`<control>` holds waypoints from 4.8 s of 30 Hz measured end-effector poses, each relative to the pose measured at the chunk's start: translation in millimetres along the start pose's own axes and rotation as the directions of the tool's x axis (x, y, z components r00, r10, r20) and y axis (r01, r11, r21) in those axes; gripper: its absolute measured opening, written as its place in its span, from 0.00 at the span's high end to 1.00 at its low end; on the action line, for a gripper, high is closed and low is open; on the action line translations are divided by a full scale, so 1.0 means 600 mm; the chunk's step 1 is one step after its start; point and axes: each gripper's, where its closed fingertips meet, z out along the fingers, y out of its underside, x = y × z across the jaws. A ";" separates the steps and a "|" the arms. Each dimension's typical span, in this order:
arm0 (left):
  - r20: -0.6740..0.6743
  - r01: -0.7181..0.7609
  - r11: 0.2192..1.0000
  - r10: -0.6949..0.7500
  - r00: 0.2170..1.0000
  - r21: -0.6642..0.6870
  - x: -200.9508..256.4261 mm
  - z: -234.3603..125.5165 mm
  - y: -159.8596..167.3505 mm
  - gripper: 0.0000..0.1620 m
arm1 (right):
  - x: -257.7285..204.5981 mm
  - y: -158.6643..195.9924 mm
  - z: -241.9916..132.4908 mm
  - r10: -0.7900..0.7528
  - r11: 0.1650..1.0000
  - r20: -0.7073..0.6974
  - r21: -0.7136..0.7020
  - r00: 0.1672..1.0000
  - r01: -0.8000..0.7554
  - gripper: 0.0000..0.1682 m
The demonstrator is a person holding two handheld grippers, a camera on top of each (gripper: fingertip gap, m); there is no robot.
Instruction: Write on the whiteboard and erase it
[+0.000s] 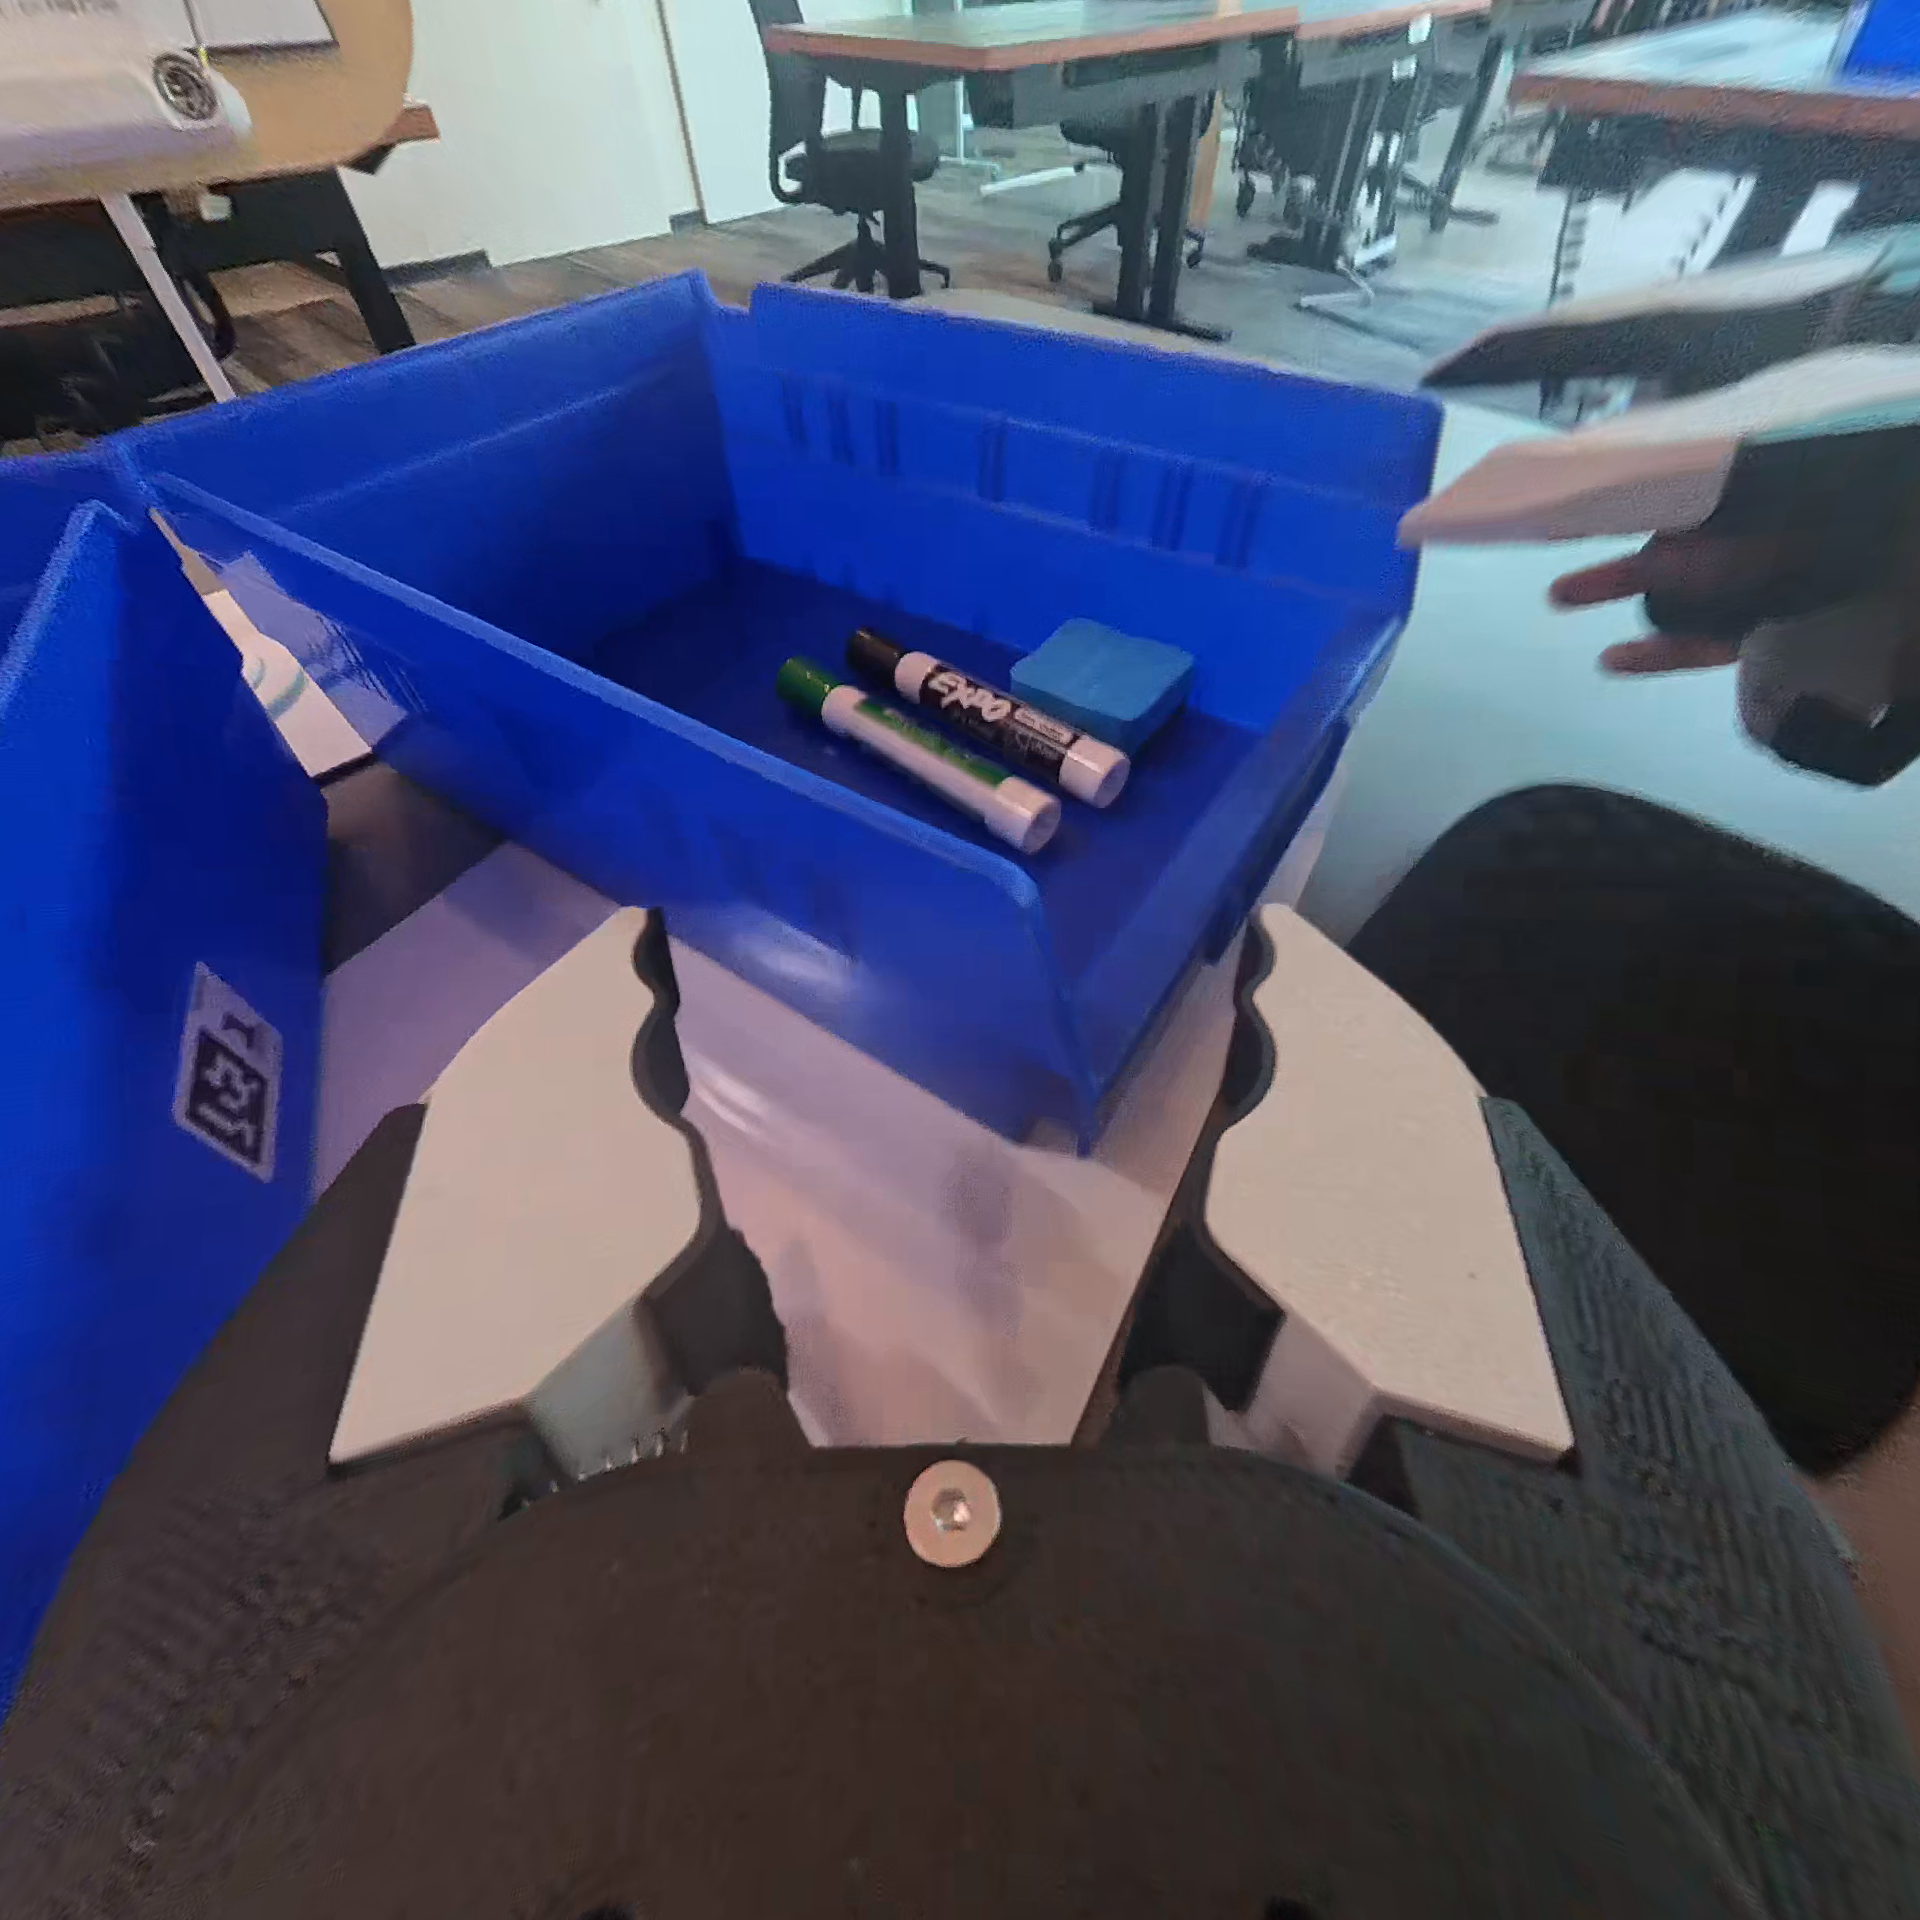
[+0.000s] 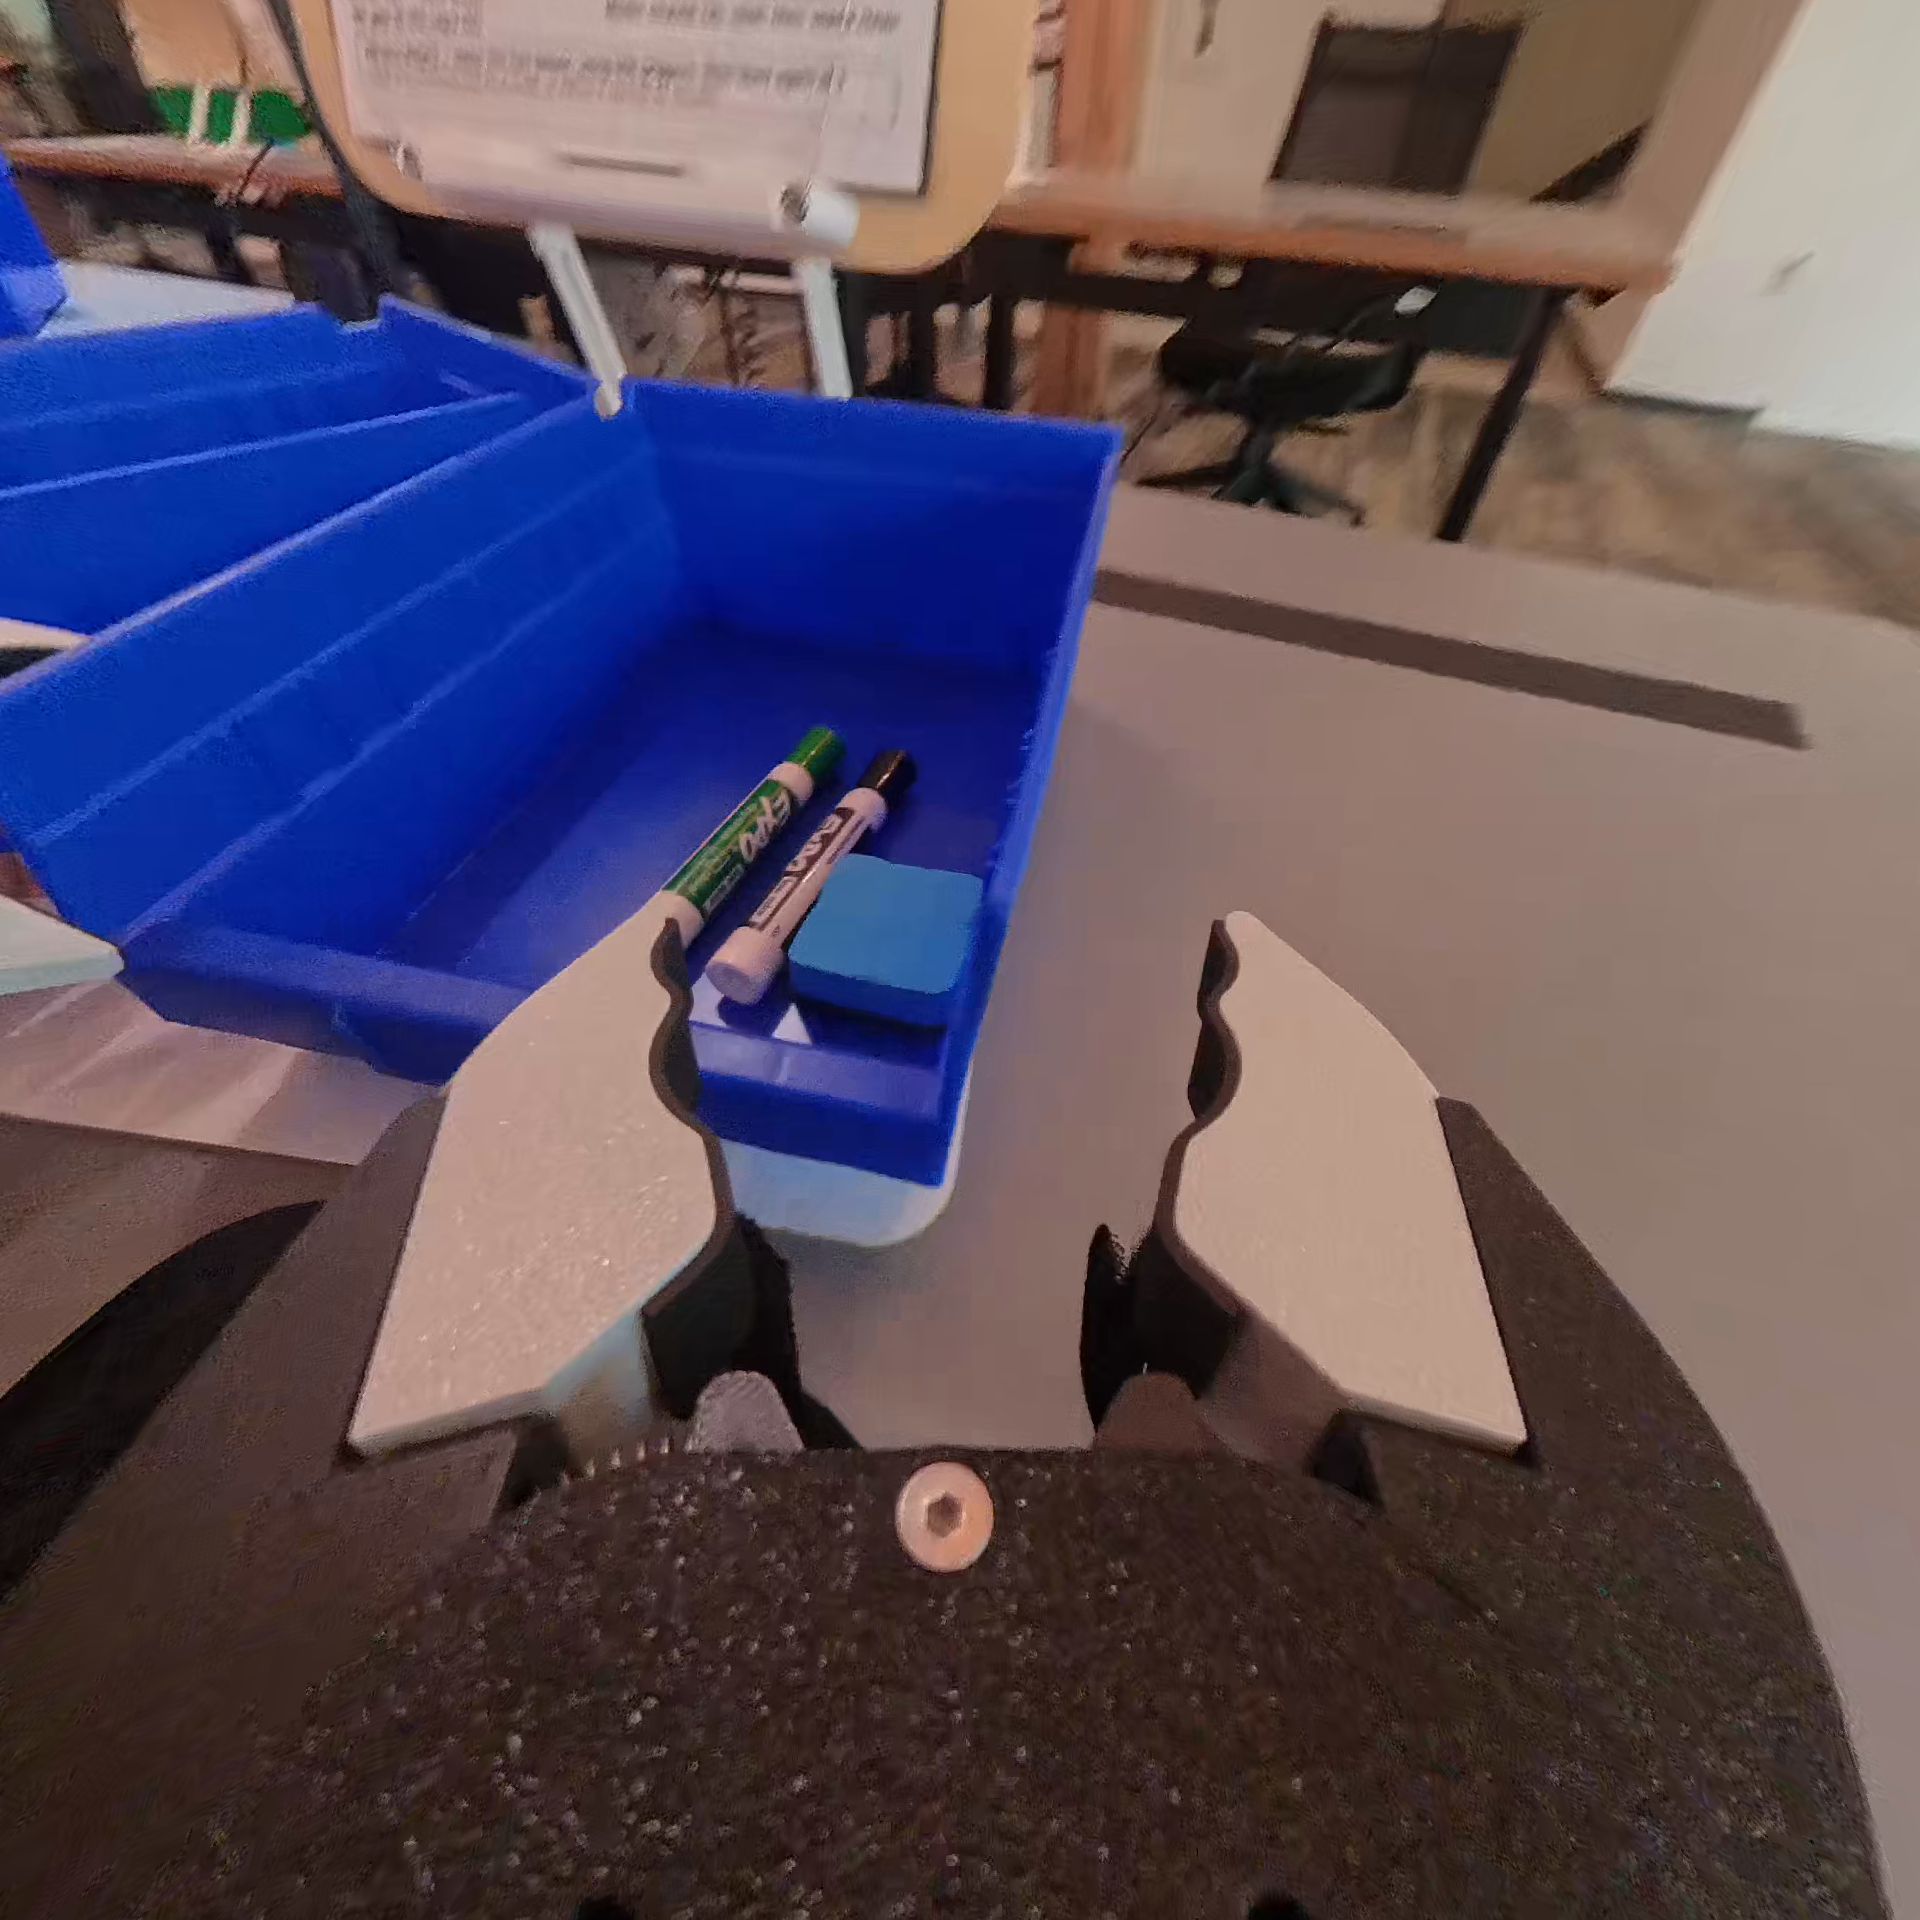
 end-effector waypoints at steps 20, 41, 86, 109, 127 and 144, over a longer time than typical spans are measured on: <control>0.204 -0.111 0.986 0.135 0.970 -0.125 -0.079 0.008 0.011 0.87 | -0.048 0.027 -0.001 -0.408 0.889 -0.262 -0.332 0.875 0.316 0.92; 0.389 -0.199 0.979 0.198 0.900 -0.036 -0.184 -0.269 -0.133 0.87 | -0.268 -0.213 0.001 -0.423 0.906 -0.160 -0.046 0.892 0.421 0.93; 0.822 0.141 0.985 0.004 0.570 -0.102 -0.496 -0.699 0.223 0.91 | -0.849 -0.045 0.273 -0.498 0.827 0.516 0.041 0.697 0.561 0.83; 0.629 -0.113 0.984 0.003 0.777 0.136 -0.360 -0.568 0.046 0.61 | -0.559 -0.033 0.190 -0.216 0.973 0.268 -0.023 0.939 0.231 0.48; 0.466 -0.079 0.989 0.129 0.875 -0.126 -0.283 -0.356 0.097 0.67 | -0.420 -0.026 0.106 -0.340 0.924 0.112 -0.143 0.934 0.354 0.92; 0.189 -0.283 0.957 0.267 0.945 0.064 -0.103 -0.157 -0.047 0.92 | -0.173 -0.051 -0.030 -0.396 0.918 -0.167 -0.109 0.903 0.383 0.93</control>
